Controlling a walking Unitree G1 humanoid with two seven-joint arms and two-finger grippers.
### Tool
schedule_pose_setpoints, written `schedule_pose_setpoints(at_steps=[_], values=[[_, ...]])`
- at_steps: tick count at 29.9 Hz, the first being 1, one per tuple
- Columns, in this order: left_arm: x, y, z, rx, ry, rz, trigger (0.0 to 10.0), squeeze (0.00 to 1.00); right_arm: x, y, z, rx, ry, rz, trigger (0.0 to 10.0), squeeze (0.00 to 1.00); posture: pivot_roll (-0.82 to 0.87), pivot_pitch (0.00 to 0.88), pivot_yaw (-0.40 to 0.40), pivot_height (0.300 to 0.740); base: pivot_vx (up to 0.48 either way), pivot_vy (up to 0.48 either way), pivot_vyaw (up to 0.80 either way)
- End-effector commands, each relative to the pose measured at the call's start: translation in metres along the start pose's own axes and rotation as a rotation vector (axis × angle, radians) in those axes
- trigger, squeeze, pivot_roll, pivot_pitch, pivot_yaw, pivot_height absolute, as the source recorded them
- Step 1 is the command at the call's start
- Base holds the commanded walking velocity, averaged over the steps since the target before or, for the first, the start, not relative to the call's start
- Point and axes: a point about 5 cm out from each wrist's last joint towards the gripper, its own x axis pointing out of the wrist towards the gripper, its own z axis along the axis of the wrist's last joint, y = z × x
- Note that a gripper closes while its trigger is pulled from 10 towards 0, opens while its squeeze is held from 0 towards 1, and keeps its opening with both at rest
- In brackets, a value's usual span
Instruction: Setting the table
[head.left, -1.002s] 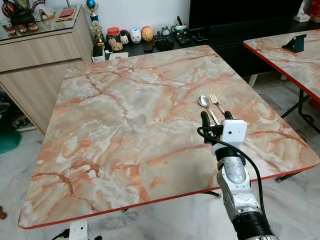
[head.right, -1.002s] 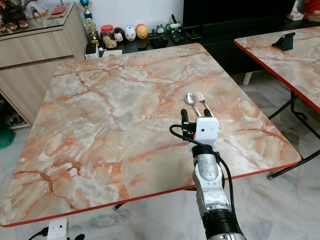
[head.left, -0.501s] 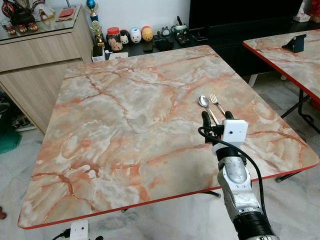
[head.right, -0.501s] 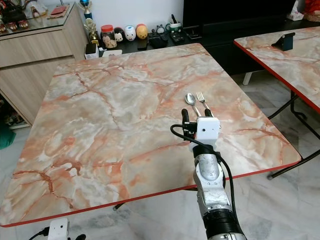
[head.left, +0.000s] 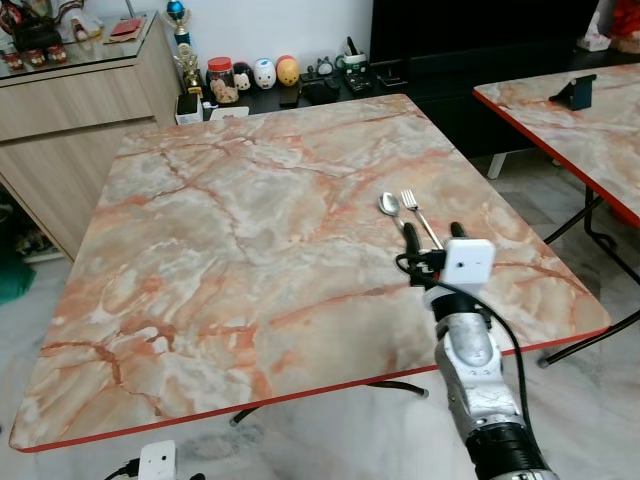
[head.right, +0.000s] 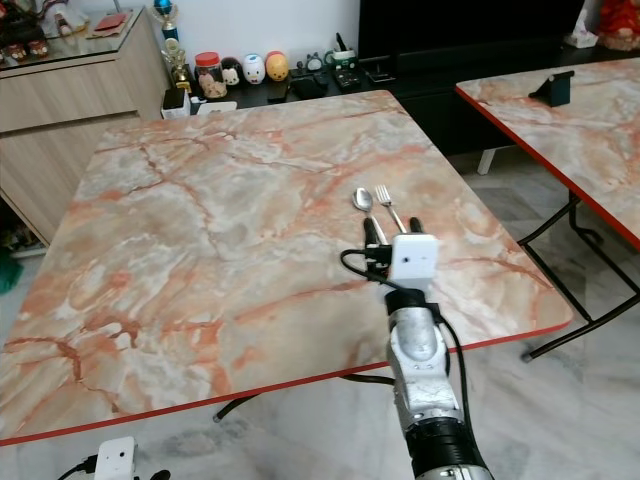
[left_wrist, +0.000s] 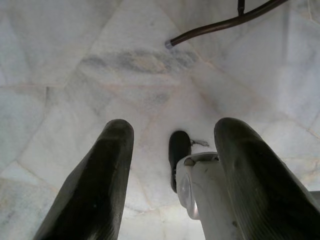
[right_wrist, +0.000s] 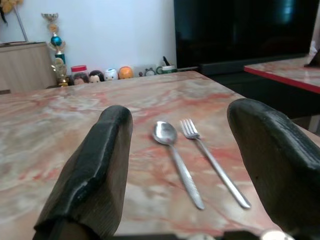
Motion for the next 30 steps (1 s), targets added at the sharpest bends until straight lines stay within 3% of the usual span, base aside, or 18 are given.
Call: schedule_pose_setpoints(at_steps=[1,18,20,30], values=[[-0.0017,0.0039,-0.0061,-0.008,0.024,0.011,10.0,0.00,0.0025,-0.0014,0.0007,0.008,0.007,-0.005,10.0,0.00,-0.09,0.000,0.078,0.740,0.000,0.000,0.00],[-0.0015,0.0025,-0.0065,-0.014,0.032,-0.008,10.0,0.00,0.0034,-0.0023,0.0008,0.010,0.009,-0.012,10.0,0.00,-0.09,0.000,0.076,0.740,0.000,0.000,0.00],[-0.0015,0.0024,-0.0067,-0.015,0.033,-0.009,10.0,0.00,0.0037,-0.0052,0.0003,0.048,0.015,-0.040,10.0,0.00,-0.09,0.000,0.076,0.740,0.240,0.000,0.00],[-0.0014,0.0022,-0.0063,-0.015,0.032,-0.009,10.0,0.00,0.0047,-0.0040,0.0004,0.042,0.016,-0.033,10.0,0.00,-0.09,0.000,0.074,0.740,0.250,0.000,-0.05]])
